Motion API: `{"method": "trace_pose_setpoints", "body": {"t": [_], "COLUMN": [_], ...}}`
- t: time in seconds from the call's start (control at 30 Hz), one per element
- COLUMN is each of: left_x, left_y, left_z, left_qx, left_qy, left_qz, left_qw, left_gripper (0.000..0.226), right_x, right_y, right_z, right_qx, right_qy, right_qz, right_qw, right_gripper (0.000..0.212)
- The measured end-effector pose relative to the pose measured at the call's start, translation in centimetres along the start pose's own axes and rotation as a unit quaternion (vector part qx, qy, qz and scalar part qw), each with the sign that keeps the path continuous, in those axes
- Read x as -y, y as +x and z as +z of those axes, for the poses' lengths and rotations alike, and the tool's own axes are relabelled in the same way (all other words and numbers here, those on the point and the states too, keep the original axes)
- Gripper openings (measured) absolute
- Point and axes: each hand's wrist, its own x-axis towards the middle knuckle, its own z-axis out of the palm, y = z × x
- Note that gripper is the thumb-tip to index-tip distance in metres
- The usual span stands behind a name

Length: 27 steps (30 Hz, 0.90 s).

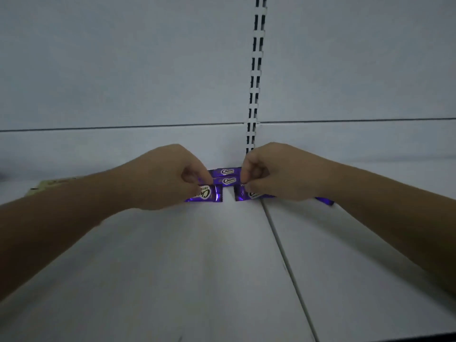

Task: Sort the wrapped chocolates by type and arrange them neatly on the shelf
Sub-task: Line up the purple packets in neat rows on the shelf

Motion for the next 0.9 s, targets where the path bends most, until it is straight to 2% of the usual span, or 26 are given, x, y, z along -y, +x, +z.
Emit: {"method": "trace_pose_setpoints", "body": {"t": [0.17,0.27,0.43,0.6,0.9], "left_x": [1.7,2.2,2.4,2.9,2.9], "left_y": [-2.0,-2.4,-1.7,-2.0,-2.2], "left_z": [1.4,2.0,1.7,2.0,2.4], "left_qx": [-0.040,-0.073,-0.050,-0.067,-0.086], "left_qy": [0.020,0.054,0.122,0.123,0.107], "left_qz": [0.003,0.042,0.079,0.090,0.103], "left_qw": [0.999,0.995,0.988,0.986,0.985], "left_gripper": [0.018,0.035,0.055,0.053,0.053], "right_x": [-0.2,-0.5,-0.9,-0.7,-0.8], "right_y": [-0.1,-0.7,-0.8,-0.3,0.3], "right_z": [2.0,1.2,1.8,3.1,3.7], "right_qx": [-0.044,-0.027,-0.030,-0.088,-0.098], "right_qy": [-0.030,-0.042,-0.052,-0.029,-0.043], "right_qz": [-0.043,-0.061,-0.080,-0.100,-0.113], "right_qw": [0.998,0.997,0.995,0.991,0.988], "right_gripper": [0.007,0.020,0.019,0.018,0.020]}}
